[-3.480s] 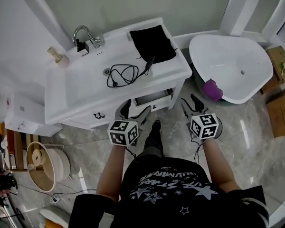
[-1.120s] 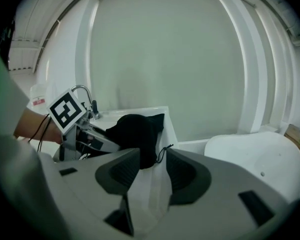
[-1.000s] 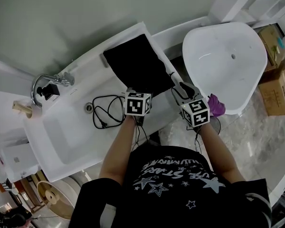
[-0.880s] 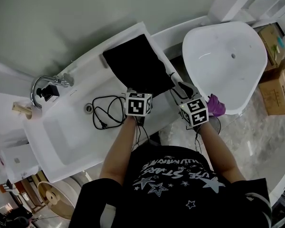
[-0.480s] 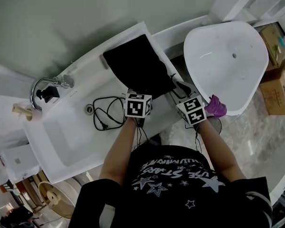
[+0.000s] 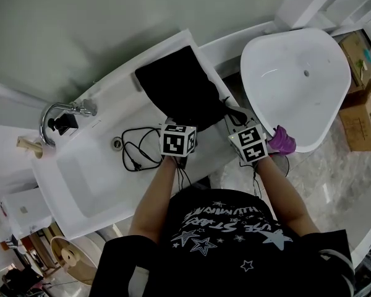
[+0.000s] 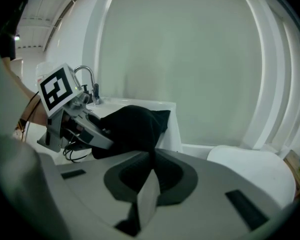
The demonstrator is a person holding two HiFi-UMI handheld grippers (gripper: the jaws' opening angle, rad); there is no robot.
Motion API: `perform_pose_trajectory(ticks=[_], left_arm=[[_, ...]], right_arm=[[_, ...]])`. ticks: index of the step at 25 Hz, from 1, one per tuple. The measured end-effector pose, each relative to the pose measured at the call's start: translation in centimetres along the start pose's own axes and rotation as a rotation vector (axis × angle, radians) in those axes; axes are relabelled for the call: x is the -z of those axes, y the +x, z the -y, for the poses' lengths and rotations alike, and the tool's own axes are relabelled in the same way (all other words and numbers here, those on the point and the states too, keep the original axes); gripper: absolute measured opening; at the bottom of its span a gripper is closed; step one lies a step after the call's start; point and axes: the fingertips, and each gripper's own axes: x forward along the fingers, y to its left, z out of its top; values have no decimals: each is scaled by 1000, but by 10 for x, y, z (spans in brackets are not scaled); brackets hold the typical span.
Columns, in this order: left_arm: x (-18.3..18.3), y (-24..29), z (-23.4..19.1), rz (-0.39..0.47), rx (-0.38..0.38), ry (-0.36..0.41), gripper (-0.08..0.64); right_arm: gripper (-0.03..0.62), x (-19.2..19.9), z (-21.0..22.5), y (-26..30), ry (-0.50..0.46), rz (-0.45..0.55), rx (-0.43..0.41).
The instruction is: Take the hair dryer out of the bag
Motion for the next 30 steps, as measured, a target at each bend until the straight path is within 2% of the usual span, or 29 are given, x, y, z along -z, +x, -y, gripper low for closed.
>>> perform_pose_trajectory(ticks=[7,14,24,30], left_arm=[[1,-3,1,-12,10,13,196],[7,-12,14,-37,54,69,196],[26,-34,42,-95,141,157,196],[45,-49,59,-127,211,189,196]], right_arm=[[20,-11,12,-2,14,28,31],[20,-11,21,-5,26,43,46],[20,-15,13,-12,13,40,-23],[20,-18,10,-18,-28,50,-38]])
